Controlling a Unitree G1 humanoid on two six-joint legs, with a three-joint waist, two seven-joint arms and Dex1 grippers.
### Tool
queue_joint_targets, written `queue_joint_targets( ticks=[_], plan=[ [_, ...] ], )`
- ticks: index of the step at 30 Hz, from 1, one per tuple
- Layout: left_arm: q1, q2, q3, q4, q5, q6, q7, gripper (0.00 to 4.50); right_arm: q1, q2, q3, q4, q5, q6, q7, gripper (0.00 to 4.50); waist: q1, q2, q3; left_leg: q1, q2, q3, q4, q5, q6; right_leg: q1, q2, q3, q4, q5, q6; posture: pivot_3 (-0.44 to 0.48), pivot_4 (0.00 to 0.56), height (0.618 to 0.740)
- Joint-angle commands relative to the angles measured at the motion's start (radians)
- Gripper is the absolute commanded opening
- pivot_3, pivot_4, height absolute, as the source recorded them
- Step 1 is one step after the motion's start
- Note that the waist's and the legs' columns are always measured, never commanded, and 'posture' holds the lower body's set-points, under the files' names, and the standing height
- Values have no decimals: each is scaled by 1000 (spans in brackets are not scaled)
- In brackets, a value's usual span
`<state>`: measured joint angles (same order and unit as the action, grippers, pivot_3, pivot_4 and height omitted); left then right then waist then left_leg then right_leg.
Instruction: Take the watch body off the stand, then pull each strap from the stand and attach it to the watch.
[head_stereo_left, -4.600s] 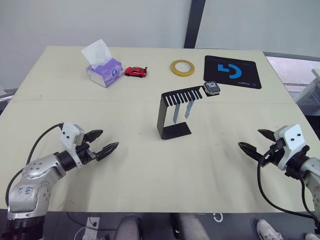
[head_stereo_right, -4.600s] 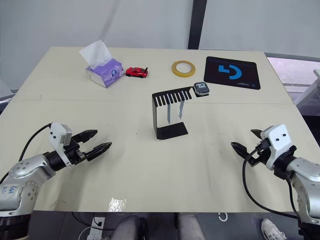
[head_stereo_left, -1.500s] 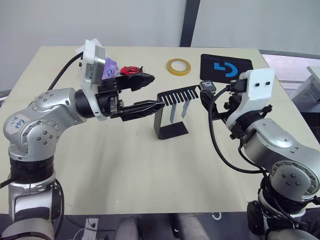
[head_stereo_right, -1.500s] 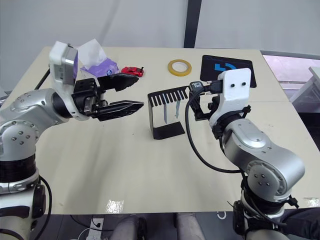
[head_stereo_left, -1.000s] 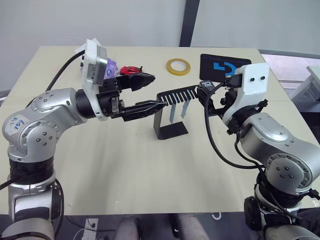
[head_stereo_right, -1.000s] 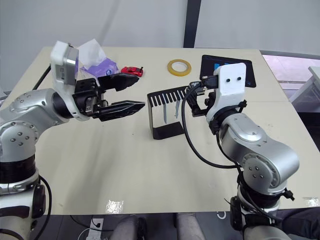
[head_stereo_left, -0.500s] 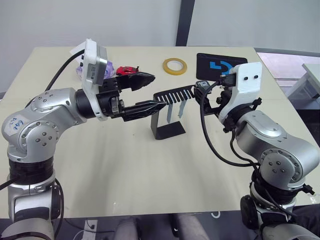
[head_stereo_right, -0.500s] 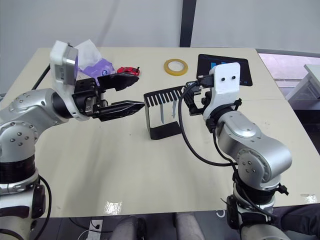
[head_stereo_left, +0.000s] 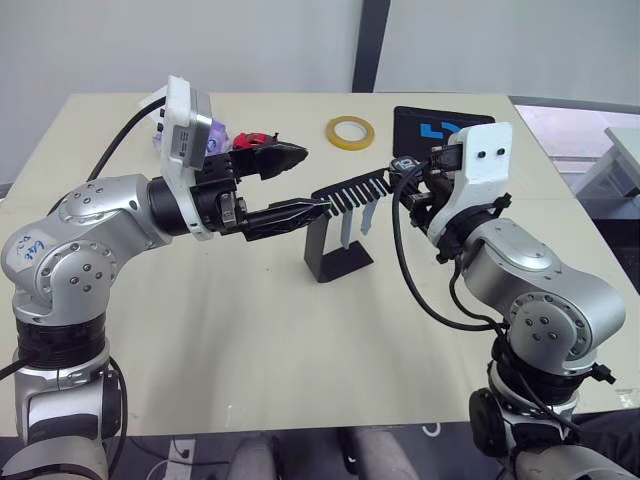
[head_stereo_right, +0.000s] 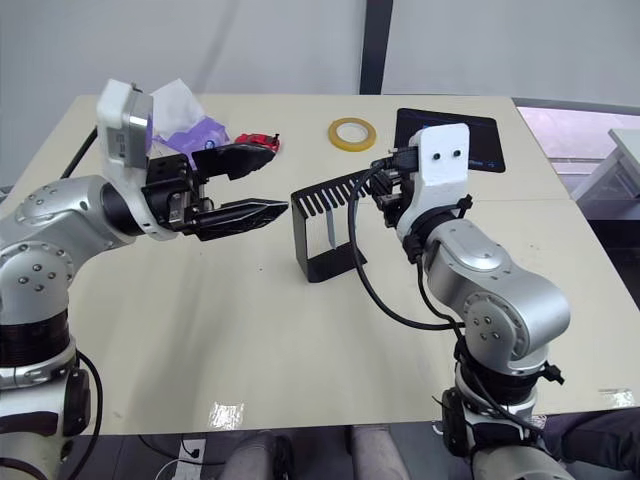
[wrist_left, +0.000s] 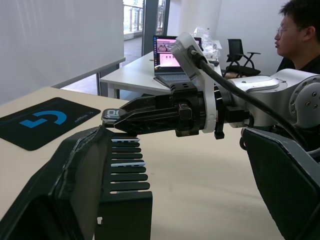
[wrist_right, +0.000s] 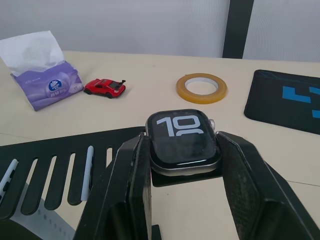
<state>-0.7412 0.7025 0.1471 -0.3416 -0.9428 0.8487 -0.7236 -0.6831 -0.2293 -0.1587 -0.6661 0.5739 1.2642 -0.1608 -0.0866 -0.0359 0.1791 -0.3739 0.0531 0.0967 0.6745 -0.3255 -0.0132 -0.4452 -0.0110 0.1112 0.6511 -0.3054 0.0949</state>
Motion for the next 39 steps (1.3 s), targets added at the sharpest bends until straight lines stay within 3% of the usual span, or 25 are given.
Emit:
queue_joint_targets(
  ticks=[1,24,39],
  plan=[
    [-20,9,25,-8,6,-23,-11,4500,-8,0,2,-37,-12,6,11,1586,0,0,0,0,0,0,0,0,0,0,0,0,0,0,0,0,150,738],
    [-20,-22,4,5,49,-65,-54,4500,1,-55,12,-144,-56,-10,86,1586,1,0,0,0,0,0,-8,2,-2,-1,0,0,-6,0,0,0,150,738],
    [-66,-73,-16,36,41,-62,-90,4500,52,-96,-61,-219,-52,18,116,1586,1,0,0,0,0,0,-9,2,-2,-1,0,0,-6,0,0,0,150,738]
  ],
)
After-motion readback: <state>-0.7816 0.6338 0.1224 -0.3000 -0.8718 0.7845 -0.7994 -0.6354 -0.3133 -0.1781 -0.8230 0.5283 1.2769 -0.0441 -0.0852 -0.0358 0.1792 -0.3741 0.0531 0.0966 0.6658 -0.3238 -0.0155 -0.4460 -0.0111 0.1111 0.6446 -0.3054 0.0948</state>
